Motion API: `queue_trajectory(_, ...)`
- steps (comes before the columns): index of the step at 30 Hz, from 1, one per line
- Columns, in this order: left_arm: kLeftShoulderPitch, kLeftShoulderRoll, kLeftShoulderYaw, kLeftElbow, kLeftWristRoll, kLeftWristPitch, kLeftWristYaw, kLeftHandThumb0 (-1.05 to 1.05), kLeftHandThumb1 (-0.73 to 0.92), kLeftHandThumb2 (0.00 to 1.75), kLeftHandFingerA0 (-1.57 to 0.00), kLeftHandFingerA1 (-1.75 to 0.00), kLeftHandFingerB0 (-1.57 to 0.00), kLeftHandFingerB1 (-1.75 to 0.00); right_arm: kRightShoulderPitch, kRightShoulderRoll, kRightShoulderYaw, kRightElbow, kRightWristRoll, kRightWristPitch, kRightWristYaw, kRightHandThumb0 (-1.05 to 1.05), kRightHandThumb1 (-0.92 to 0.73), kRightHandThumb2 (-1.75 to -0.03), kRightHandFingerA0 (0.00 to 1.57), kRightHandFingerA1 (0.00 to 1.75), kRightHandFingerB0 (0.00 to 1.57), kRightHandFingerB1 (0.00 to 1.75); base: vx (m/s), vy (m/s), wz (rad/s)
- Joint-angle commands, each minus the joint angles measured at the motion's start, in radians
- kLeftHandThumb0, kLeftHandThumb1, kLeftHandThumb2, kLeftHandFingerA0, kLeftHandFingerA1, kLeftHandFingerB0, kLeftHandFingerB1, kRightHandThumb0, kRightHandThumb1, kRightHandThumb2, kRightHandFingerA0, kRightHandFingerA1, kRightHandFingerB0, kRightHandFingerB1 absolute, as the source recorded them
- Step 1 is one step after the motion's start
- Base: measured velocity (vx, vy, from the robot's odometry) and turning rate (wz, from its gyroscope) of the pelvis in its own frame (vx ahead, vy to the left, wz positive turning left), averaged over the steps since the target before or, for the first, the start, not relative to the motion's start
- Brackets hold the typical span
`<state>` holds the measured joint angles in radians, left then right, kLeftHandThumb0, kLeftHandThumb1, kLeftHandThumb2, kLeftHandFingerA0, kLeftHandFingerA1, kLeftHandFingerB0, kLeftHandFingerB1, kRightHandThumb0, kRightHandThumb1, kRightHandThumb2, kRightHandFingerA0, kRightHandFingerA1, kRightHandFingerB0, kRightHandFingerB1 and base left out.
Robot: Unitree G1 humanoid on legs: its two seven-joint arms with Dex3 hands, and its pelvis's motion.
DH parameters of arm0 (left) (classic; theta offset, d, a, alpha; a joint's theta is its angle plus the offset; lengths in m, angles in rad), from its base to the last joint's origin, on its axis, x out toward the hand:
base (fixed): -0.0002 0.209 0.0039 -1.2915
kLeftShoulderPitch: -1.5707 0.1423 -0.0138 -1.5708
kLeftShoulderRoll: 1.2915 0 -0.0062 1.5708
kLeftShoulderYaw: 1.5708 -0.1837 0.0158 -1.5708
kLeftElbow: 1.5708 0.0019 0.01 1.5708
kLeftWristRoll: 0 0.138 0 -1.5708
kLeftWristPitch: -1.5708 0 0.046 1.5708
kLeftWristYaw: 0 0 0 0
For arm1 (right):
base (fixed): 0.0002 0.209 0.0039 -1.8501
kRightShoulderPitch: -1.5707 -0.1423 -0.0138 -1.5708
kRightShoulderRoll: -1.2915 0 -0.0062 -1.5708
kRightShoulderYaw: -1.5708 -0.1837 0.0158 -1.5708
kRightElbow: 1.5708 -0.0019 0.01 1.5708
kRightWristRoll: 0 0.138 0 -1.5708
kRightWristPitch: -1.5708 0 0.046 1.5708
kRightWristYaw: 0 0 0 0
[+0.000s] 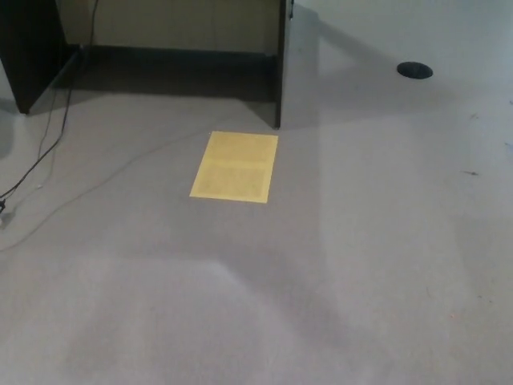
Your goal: A person is holding a toilet paper roll and the robot extends its left hand to grab the roll by inserting its thumb into the gap in the middle and brings its hand down by its side. Then it extends its arm again to hand the toilet paper roll back to the person.
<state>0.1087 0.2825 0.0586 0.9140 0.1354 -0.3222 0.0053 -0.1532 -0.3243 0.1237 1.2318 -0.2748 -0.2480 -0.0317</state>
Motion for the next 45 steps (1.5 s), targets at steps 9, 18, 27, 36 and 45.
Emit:
queue_trajectory(9,0.02,0.005,0.035,-0.169,-0.043,-0.08,-0.025,-0.46,0.41,0.65,-0.24,-0.41,-0.19,-0.36,0.002,-0.033,0.025,0.025,-0.025,-0.062,-0.021,-0.44,-0.54,-0.8,0.63,0.61,0.27,0.44,0.0,0.0,0.0)
queue_trajectory(18,-0.022,0.08,0.051,-0.743,-0.086,-0.044,-0.131,-0.26,0.31,0.87,-0.09,-0.52,-0.06,-0.49,0.008,-0.026,0.027,0.032,-0.025,-0.064,-0.019,-0.37,-0.66,-0.59,0.72,0.6,0.37,0.33,0.0,0.0,0.0)
queue_trajectory(27,-0.179,0.147,0.021,-1.04,-0.097,0.067,-0.223,-0.44,0.46,0.55,-0.21,-0.31,-0.17,-0.27,0.003,-0.028,0.045,0.034,-0.04,-0.064,-0.028,-0.44,-0.54,-0.84,0.69,0.68,0.4,0.51,0.0,0.0,0.0)
queue_trajectory(36,-0.4,0.108,-0.086,-1.269,-0.041,0.233,-0.236,-0.26,0.28,0.85,-0.08,-0.51,-0.07,-0.5,0.002,-0.027,0.06,0.036,-0.049,-0.044,-0.032,-0.4,-0.66,-0.59,0.81,0.71,0.49,0.39,0.0,0.0,0.0)
queue_trajectory(45,-0.564,0.051,-0.199,-1.352,-0.002,0.369,-0.26,-0.6,0.42,0.68,-0.19,-0.39,-0.09,-0.34,-0.026,-0.039,0.059,0.035,-0.048,-0.038,-0.019,-0.4,-0.67,-0.6,0.76,0.59,0.48,0.39,0.0,0.0,0.0)
